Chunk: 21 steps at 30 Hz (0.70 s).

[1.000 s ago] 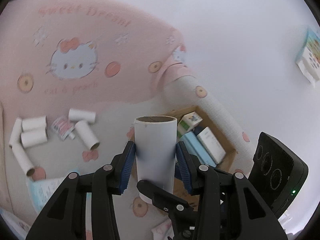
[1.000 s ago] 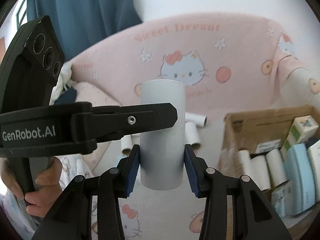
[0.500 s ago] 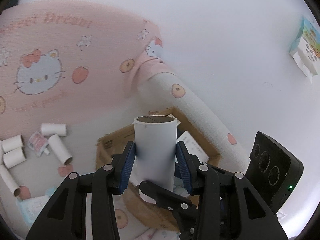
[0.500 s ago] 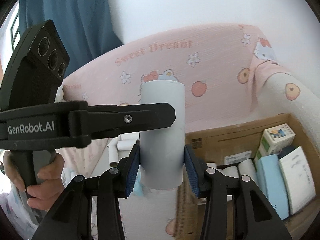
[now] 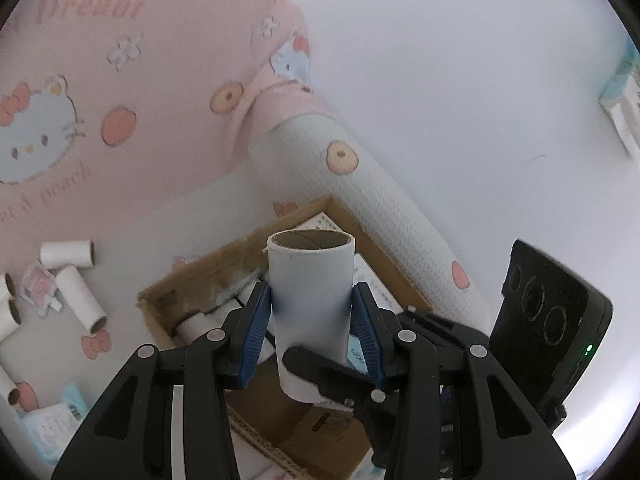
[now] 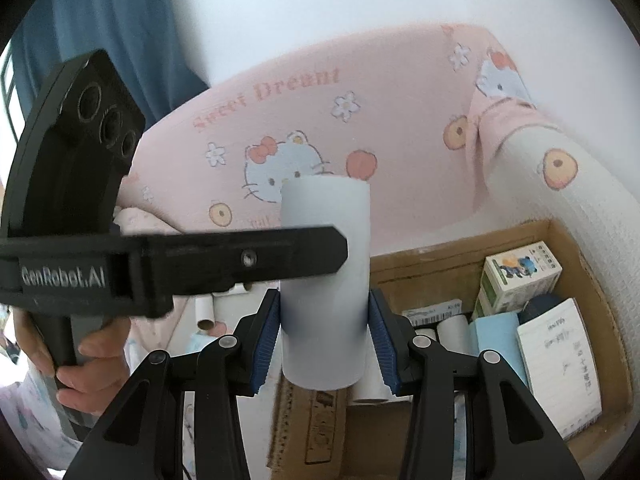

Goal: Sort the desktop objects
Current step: 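Lift the tube and carry it with the right tool to the box, then lower the tube into the box and open the right tool while the left tool releases its tube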

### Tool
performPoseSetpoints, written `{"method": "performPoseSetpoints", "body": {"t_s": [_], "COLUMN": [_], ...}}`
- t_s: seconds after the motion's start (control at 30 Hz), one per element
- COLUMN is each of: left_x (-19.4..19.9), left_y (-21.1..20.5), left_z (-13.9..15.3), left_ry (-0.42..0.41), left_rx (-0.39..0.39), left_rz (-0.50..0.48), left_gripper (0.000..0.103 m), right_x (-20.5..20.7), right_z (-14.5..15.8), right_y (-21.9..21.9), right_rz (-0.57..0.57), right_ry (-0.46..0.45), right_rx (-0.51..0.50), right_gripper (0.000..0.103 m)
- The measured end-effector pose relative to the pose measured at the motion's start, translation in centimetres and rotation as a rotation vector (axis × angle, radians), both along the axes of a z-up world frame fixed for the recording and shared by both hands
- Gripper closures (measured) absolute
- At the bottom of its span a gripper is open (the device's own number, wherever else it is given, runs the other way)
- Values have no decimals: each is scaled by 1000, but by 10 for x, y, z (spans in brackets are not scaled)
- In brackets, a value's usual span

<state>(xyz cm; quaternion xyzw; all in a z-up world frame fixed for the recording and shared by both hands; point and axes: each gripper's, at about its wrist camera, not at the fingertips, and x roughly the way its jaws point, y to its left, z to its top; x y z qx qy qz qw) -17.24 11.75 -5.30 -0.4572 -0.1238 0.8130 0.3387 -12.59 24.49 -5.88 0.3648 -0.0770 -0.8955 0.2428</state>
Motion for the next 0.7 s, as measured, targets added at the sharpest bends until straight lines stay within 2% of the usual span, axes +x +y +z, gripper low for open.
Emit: {"method": "performPoseSetpoints", "body": {"t_s": [0.13, 0.27, 0.5, 0.6, 0.7], "left_x": [-11, -22, -41, -43, -43], "left_y": [12, 21, 20, 21, 23], "left_z": [-17, -36, -78, -87, -89], "left_ry": [-62, -113, -246, -257, -215], "left_rx": [-21, -69, -51, -81, -151], "left_rz": [-11, 6, 29, 36, 54], "left_gripper": [57, 57, 57, 57, 57], "right_x": [-12, -33, -52, -60, -68], "right_z": [-4, -22, -54, -66, -78], "right_y": [12, 25, 26, 22, 18], "right_rz": [-13, -20, 4, 10, 4], "right_ry": [-32, -156, -253, -292, -330], "right_rx": [8, -46, 1, 37, 94], "right_gripper": [62, 62, 62, 62, 62]}}
